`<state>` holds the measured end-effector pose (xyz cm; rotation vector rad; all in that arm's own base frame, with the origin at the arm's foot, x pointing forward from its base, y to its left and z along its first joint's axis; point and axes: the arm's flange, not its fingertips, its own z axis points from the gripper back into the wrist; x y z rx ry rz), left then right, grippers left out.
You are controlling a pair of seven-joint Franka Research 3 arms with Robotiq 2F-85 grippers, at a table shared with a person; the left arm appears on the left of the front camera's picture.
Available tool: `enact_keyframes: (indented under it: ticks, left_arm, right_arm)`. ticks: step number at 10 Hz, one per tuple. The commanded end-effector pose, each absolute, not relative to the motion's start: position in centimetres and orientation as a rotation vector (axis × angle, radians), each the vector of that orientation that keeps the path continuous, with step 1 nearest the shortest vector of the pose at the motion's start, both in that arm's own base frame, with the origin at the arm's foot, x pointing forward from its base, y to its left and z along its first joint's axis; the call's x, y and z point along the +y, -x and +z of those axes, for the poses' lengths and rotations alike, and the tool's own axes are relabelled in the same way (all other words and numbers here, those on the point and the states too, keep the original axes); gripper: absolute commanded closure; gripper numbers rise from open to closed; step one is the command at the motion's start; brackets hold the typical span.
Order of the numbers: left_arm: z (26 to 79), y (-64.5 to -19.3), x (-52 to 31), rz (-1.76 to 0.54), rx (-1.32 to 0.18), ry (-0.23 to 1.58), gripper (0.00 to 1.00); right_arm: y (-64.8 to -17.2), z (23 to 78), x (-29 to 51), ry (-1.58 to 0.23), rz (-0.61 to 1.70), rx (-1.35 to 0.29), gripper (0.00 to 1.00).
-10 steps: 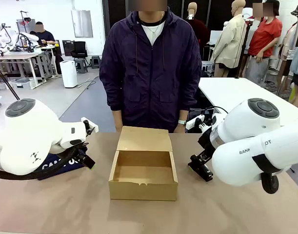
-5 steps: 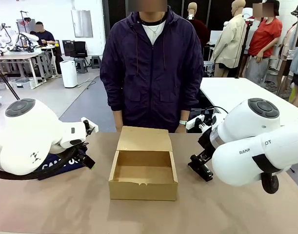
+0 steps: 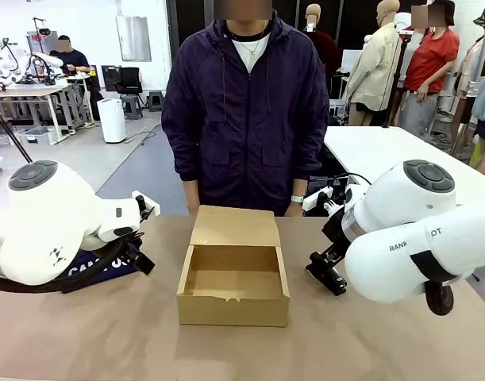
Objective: Pack the items into the box.
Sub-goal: Pick up the item indicated by the person and place it inside the Mailer Box.
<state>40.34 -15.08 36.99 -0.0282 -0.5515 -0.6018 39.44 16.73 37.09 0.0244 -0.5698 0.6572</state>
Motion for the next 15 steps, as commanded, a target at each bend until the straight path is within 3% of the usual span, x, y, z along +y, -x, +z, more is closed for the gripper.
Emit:
enact_keyframes:
  ticks: [1,4,5,7,9,10,12,15]
  left_arm:
    - [37.0,-40.3,-15.1,-0.602,-0.552,0.028,0.00]
    - [37.0,-40.3,-15.1,-0.602,-0.551,0.028,0.00]
    - [39.2,-39.8,-14.7,-0.665,-0.525,0.184,0.00]
    - [45.5,-39.0,-13.9,-0.369,-0.369,0.361,0.00]
    - [50.6,-37.7,-8.7,-0.298,-0.297,0.673,0.00]
    - [52.4,-37.2,-3.7,-0.189,-0.305,0.854,0.00]
    - [52.6,-35.2,6.4,0.062,-0.372,1.053,0.00]
    - [46.8,-30.3,19.2,0.447,-0.580,1.313,0.00]
  right_arm:
    - [-39.4,37.1,16.7,-0.025,0.657,-0.570,0.00]
    - [-39.4,37.1,16.7,-0.024,0.657,-0.570,0.00]
    - [-39.8,38.7,16.6,-0.086,0.657,-0.506,0.00]
    - [-40.2,45.2,14.4,-0.376,0.359,-0.492,0.00]
    - [-38.7,51.3,9.5,-0.708,0.194,-0.435,0.00]
    - [-37.3,53.4,5.4,-0.875,0.152,-0.425,0.00]
    - [-34.1,54.1,-3.9,-1.000,-0.077,-0.545,0.00]
    - [-29.8,49.1,-14.7,-1.145,-0.463,-0.650,0.00]
